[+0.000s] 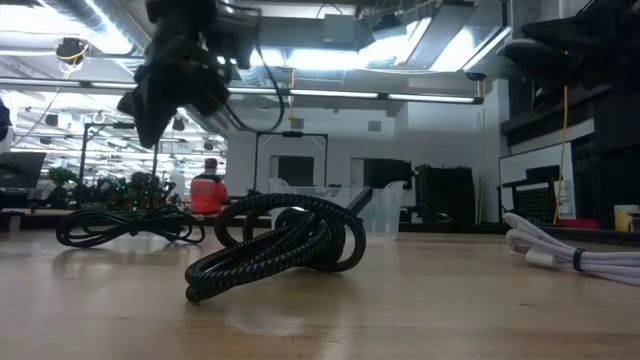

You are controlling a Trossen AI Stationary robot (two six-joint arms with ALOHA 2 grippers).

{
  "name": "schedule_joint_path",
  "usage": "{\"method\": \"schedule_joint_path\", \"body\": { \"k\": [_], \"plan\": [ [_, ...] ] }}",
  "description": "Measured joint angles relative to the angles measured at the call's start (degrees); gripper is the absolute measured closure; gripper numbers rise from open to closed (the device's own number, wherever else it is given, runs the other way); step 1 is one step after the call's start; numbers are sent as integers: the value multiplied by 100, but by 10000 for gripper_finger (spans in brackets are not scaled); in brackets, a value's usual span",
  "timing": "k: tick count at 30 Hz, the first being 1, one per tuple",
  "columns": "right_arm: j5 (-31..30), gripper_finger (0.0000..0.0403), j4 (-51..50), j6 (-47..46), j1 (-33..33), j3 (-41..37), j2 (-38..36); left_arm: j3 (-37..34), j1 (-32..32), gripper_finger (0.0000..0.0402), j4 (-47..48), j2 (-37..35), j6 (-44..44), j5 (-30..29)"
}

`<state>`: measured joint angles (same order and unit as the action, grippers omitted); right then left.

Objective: Pick and place USB-C Cables
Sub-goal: Put the bottom black charger cable into the transparent bin

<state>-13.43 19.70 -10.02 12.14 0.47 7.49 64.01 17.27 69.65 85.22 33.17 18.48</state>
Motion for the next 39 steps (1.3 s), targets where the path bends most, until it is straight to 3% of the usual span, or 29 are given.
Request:
{"method": "schedule_joint_path", "body": {
  "k": [6,19,28,39],
  "plan": [
    [2,239,-395,-20,-2,0,0,2,-442,345,-34,525,404,1014],
    [4,239,-855,-11,-2,0,0,-3,-1293,344,-487,611,1747,660],
    [15,239,-1076,-1,-1,0,0,-5,-1576,327,-1591,611,1310,594],
    [11,239,-1283,-15,-1,0,0,-5,-1614,327,-1665,610,1776,634]
  ]
}}
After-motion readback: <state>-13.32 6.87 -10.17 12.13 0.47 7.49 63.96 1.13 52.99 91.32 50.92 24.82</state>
